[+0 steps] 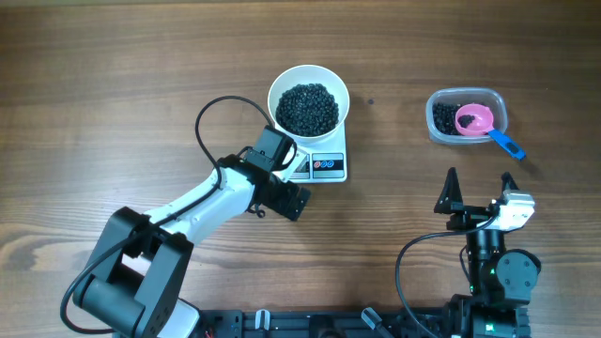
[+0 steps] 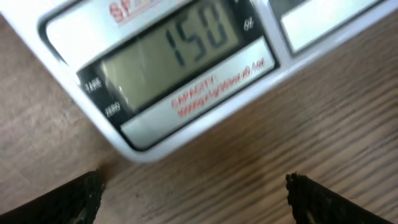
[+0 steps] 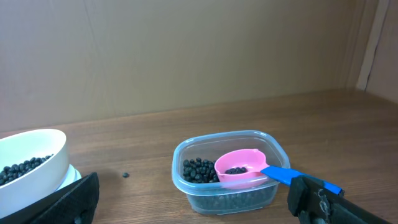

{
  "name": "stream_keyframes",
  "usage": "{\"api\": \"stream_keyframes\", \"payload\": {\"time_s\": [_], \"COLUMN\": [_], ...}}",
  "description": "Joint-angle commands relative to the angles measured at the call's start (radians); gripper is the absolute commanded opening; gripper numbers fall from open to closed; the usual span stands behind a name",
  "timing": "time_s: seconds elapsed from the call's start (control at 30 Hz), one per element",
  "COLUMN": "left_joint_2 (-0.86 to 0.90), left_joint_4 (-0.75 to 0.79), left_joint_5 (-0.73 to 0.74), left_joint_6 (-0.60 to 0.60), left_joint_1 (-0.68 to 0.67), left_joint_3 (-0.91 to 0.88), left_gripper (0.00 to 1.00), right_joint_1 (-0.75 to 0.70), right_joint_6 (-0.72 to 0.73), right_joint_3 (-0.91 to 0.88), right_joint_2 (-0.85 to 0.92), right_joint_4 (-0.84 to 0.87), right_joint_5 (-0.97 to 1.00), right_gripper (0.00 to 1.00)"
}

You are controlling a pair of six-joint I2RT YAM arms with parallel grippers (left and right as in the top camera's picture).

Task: Scoop item into bowl and weigh 150g on scale

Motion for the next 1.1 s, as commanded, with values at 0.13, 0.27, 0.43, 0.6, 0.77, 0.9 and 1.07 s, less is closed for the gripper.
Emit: {"api": "stream_keyframes", "payload": {"time_s": [0.13,0.27,0.43,0.6,0.77,0.9,1.07], "left_joint_2": [0.014,0.004,-0.208,-0.600,-0.953,-1.188,-1.380], "left_joint_4": [0.002,-0.002,-0.114,-0.131,-0.176,-0.240,-0.272], "left_joint_5": [0.010,0.018,0.013,0.014,0.086,0.105,0.098], "left_joint_6": [-0.006,-0.006,0.024,-0.046,-0.063,-0.063,-0.063], "left_joint_1": [0.001,0.002,0.014,0.158,0.377,0.476,0.495], "left_joint_3": [-0.023,-0.022,0.010,0.020,0.020,0.020,0.020], "left_gripper": [1.00,1.00,1.00,1.00,1.00,1.00,1.00], "right_joint_1": [0.003,0.003,0.003,0.003,0.003,0.003,0.003], "right_joint_6": [-0.004,-0.004,-0.004,-0.004,-0.004,-0.004,-0.005], "right_joint_3": [-0.001,-0.001,-0.001,-0.001,-0.001,-0.001,-0.001], "right_joint_2": [-0.008,-0.008,-0.008,-0.008,-0.008,-0.008,-0.008], "right_joint_4": [0.002,0.002,0.002,0.002,0.002,0.002,0.002], "right_joint_5": [0.017,0.017,0.017,0.017,0.017,0.017,0.017], "right_gripper": [1.00,1.00,1.00,1.00,1.00,1.00,1.00]}}
